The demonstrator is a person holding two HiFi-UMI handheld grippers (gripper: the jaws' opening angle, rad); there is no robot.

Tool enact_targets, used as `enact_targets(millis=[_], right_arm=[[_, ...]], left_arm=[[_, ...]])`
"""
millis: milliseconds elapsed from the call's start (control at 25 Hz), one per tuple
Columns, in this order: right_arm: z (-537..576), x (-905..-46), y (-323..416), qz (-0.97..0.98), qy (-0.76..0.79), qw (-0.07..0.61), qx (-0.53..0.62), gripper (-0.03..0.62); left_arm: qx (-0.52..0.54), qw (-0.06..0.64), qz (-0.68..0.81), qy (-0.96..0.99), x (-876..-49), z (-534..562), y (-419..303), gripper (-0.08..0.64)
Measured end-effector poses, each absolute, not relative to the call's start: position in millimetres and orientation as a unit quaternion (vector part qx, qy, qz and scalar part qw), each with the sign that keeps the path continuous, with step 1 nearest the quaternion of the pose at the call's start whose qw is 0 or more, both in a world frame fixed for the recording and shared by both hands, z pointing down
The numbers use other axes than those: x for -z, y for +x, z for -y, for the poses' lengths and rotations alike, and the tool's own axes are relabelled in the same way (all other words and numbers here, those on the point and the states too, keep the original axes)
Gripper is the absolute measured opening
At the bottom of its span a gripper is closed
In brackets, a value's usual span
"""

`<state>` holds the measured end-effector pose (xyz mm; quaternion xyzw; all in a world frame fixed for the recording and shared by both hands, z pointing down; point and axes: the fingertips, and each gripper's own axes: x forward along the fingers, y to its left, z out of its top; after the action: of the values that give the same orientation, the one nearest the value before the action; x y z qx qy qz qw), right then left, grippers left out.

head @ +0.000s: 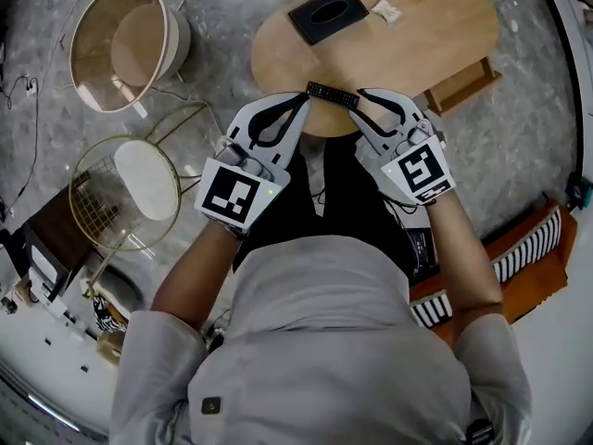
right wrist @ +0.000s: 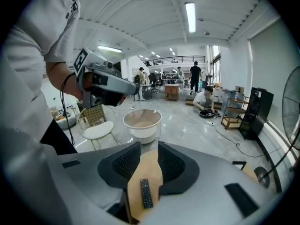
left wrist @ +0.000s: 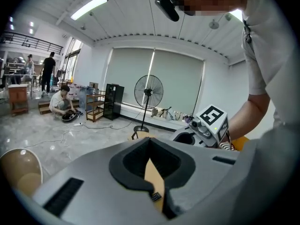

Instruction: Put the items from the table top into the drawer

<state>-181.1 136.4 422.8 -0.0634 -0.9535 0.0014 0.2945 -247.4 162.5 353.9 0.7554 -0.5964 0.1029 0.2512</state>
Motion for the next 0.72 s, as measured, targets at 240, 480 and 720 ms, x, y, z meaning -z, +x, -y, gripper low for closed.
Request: enact_targets(millis=[240, 480, 720], right_arm=[[-148, -519, -166, 0.927, -0.106, 0.36, -0.015, 0.147], [-155, -607, -152, 0.898, -0.129, 0.42, -0.003, 0.184], [-160, -688, -139, 0.869, -0.153, 0.471, 0.018, 0.209]], left_arm=[[-0.131, 0.284, 0.586, 0.748, -429, -163, -242, 0.009], [-0.148, 0.275, 0.566, 0.763, -500, -157, -236, 0.009], [-0.169, 0.295, 0.551, 0.762, -565, -154, -229, 0.009]])
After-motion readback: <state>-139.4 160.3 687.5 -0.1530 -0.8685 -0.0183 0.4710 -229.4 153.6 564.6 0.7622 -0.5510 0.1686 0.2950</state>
